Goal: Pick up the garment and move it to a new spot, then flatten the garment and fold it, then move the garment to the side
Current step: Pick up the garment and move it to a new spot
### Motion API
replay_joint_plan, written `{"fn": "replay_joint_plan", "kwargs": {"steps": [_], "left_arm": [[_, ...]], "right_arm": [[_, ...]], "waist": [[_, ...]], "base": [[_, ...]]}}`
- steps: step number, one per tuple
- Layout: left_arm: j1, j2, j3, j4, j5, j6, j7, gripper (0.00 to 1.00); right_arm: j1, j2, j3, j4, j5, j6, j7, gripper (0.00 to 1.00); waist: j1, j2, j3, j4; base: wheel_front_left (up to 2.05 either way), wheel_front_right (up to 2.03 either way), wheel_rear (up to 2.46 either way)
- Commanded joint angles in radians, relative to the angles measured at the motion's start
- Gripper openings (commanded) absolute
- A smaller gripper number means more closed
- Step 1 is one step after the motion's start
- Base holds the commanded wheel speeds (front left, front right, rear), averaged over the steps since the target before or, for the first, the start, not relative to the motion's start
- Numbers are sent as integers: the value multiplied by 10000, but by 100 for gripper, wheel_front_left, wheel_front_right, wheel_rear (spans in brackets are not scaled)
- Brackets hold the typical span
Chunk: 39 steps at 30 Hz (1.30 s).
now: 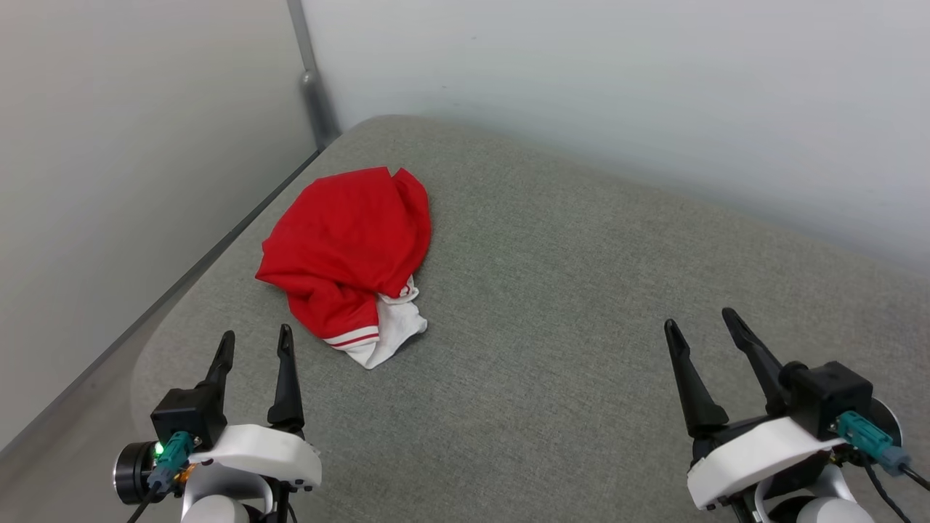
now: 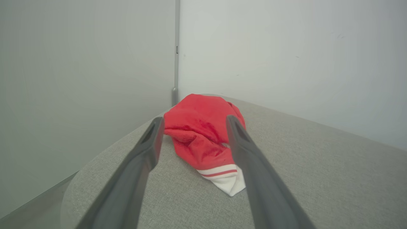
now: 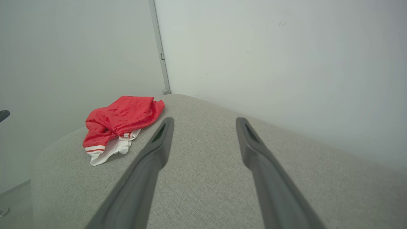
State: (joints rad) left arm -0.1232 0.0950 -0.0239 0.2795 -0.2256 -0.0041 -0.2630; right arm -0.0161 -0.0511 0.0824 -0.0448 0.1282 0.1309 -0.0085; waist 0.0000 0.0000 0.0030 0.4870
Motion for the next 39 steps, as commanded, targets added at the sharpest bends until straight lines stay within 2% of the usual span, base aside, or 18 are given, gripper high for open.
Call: {"fn": "replay_joint_plan", "kwargs": {"steps": [1,9,11,17,20,24,30,36,39], "left_arm": [[38,-5,2,-57,13,51,-25,100],[-737,137,151,31,40,173,-24,100],[-1241,124,146,93,18,218,54,100],[-3492,743,522,341,-91,405,913,100],[-4627,1238,744,377,-184,467,1772,100],[-5839,2023,935,796,-477,201,3427,100],[-6769,3352,1106,2471,-814,-190,6404,100],[-6650,3765,1409,4070,-1599,-476,8502,100],[-6444,3682,1584,4679,-2073,-549,9395,100]], "right_arm": [[-86,13,45,-45,-96,-3,33,100],[-505,12,331,-321,-306,-3,325,100],[-693,12,323,-427,-395,-3,418,100],[-1336,10,431,-786,-744,-3,706,100],[-1658,7,411,-936,-823,-3,696,100],[-2044,7,312,-1009,-847,-3,537,100],[-2438,7,295,-739,-680,-3,238,100],[-2690,9,315,-390,-583,-3,-17,100],[-2780,8,312,-276,-604,-3,-83,100]], "waist": [[0,0,50,-4],[0,0,608,-412],[0,0,877,-589],[0,0,1986,-1280],[0,0,2582,-1710],[0,0,3315,-2261],[0,0,4131,-2969],[0,0,4493,-3320],[0,0,4540,-3361]], "base": [[0,0,0],[0,0,0],[0,0,0],[0,0,0],[0,0,0],[0,0,0],[0,0,0],[0,0,0],[0,0,0]]}}
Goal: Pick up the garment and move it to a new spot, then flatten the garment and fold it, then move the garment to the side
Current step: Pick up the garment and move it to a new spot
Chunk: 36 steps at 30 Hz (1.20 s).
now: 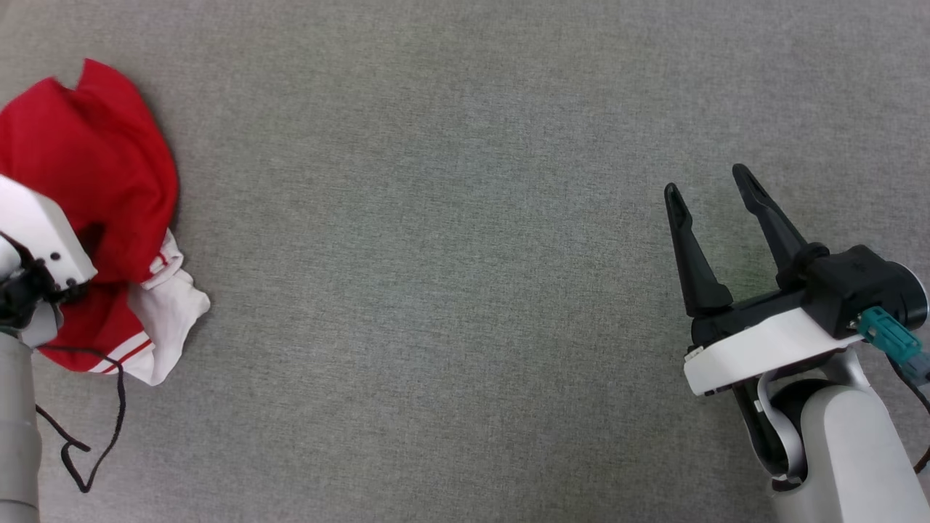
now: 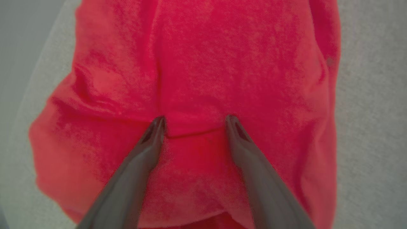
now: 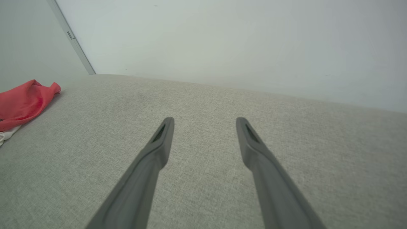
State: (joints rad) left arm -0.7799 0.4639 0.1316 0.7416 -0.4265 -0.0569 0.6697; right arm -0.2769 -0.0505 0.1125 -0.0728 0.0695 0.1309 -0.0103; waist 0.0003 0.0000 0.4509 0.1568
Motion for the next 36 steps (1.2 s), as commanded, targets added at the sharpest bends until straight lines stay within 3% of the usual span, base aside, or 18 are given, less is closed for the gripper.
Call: {"fn": "replay_joint_plan", "kwargs": {"steps": [1,5,6,7,8,16,25,30,36], "left_arm": [[182,-70,140,271,-262,-24,354,100],[501,-394,433,926,-864,48,1270,96],[547,-415,491,975,-967,55,1276,48],[574,-448,524,1005,-1034,41,1277,18],[566,-480,565,962,-1059,48,1082,0],[2,-227,508,319,-574,86,-1235,0],[-758,-190,-24,-347,502,177,-4967,0],[-1050,-381,-496,-701,1024,184,-6469,0],[-743,-985,-974,-1193,1191,140,-7265,0]], "right_arm": [[-194,4,18,36,-19,-3,-75,100],[-239,4,89,132,-13,-3,-41,100],[-264,4,102,141,-10,-3,-22,100],[-293,2,105,148,-13,-3,-13,100],[-300,2,104,158,-12,-3,1,100],[-117,3,118,251,85,-3,106,100],[476,3,-74,471,457,-3,-1,100],[868,3,-235,591,636,-3,-59,100],[1504,4,-468,656,909,-3,-24,100]], "waist": [[-3,0,64,-67],[-3,0,25,-62],[-3,0,14,-53],[-3,0,-2,-39],[-3,0,-32,-14],[-3,0,-523,140],[-3,0,-1906,199],[-3,0,-2760,11],[-3,0,-3701,-538]], "base": [[0,0,0],[0,0,0],[0,0,0],[0,0,0],[0,0,0],[0,0,0],[0,0,0],[0,0,0],[0,0,0]]}}
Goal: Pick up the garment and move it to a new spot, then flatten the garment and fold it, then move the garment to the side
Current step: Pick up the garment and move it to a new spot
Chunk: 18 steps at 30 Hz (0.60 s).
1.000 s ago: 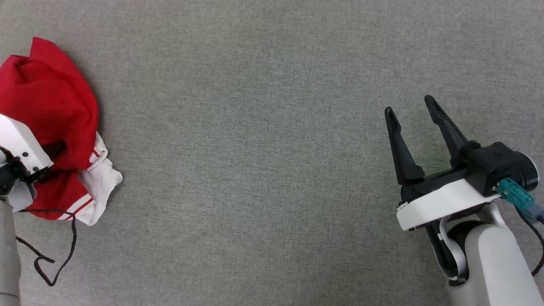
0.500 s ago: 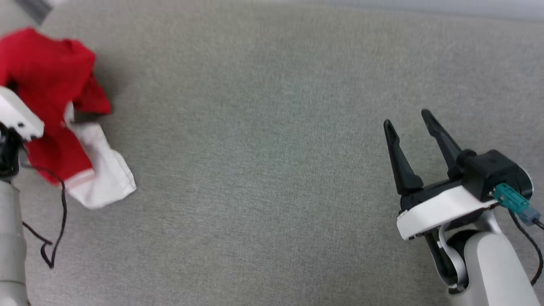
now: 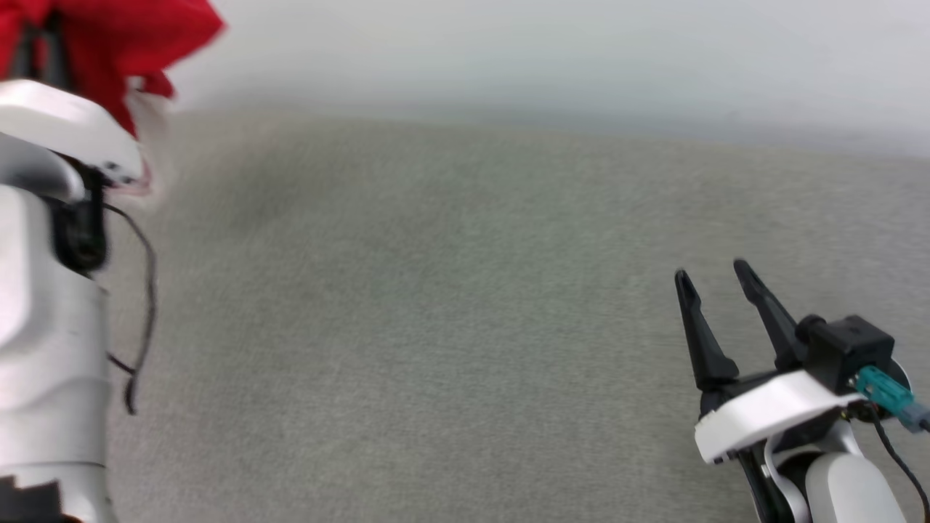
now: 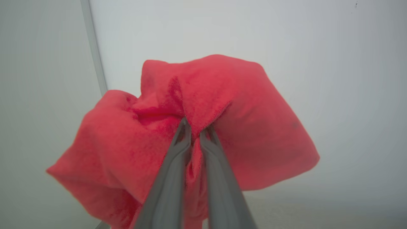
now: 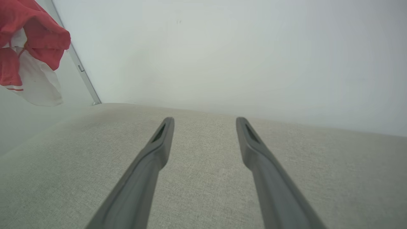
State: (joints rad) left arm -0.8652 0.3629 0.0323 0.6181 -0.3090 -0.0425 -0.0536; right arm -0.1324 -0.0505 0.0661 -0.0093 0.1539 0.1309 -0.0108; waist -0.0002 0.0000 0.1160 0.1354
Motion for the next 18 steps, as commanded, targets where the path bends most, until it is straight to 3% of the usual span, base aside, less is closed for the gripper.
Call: {"fn": "replay_joint_plan", "kwargs": {"steps": [1,12,18], "left_arm": [[204,-87,-69,-98,34,-18,-83,0],[1966,-2038,-1488,-1463,-193,-352,109,0],[2904,-2789,-3097,-1615,-56,-664,376,0]], "right_arm": [[170,4,-39,-15,68,-3,5,100],[833,5,-401,-496,-26,-3,432,100],[721,8,-516,-706,83,-3,436,100]], "waist": [[2,0,-462,-446],[2,0,-915,-2134],[2,0,-467,-2904]], "base": [[0,0,0],[0,0,0],[0,0,0]]}}
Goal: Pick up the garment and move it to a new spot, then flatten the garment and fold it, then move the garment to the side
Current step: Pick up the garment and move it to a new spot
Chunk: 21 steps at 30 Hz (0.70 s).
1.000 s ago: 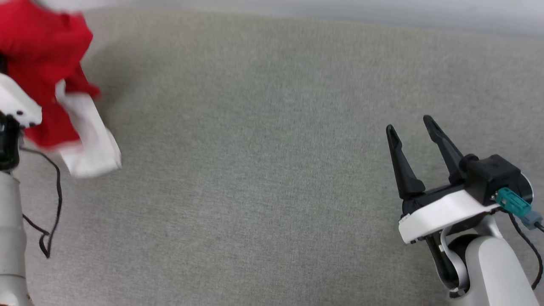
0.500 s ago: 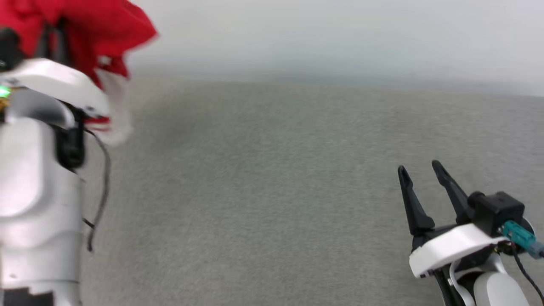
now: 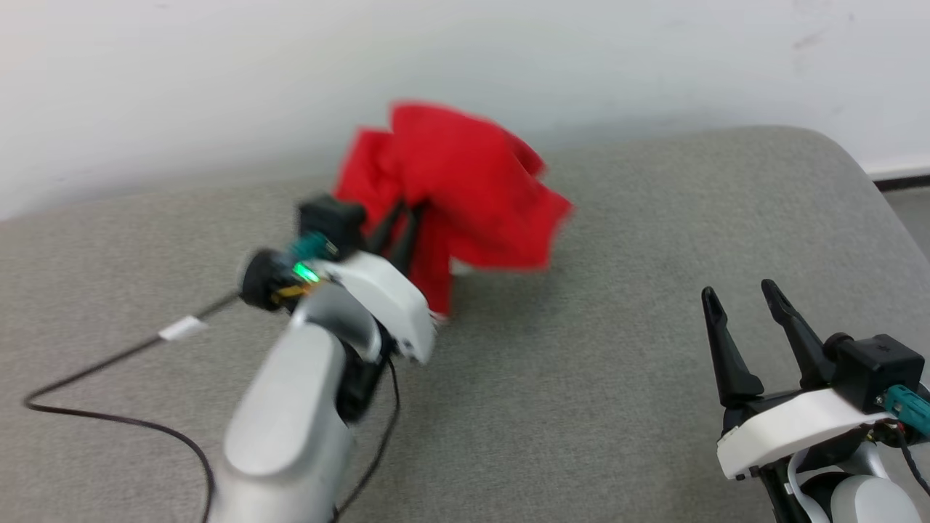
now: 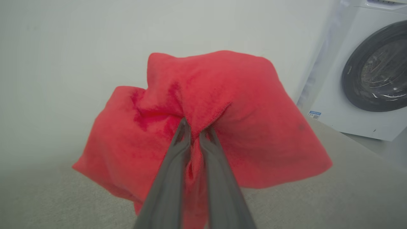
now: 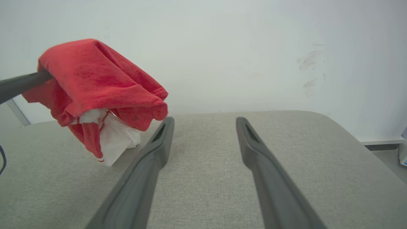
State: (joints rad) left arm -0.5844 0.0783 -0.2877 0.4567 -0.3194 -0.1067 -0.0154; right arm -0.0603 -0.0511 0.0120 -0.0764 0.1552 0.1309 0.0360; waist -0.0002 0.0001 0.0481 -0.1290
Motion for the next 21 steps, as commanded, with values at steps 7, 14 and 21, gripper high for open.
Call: {"fn": "replay_joint_plan", "kwargs": {"steps": [7,14,21], "left_arm": [[1550,-208,-1750,152,-96,-144,298,0],[2351,-231,-2750,551,279,-90,219,100],[2574,-261,-2925,-347,93,109,-1325,100]], "right_arm": [[71,12,-69,40,147,-3,-116,100],[-76,10,-171,165,204,-3,-269,100],[89,10,-328,195,85,-3,-140,100]], "waist": [[2,-1,606,-615],[2,-1,683,-402],[2,-1,362,141]], "base": [[0,0,0],[0,0,0],[0,0,0]]}}
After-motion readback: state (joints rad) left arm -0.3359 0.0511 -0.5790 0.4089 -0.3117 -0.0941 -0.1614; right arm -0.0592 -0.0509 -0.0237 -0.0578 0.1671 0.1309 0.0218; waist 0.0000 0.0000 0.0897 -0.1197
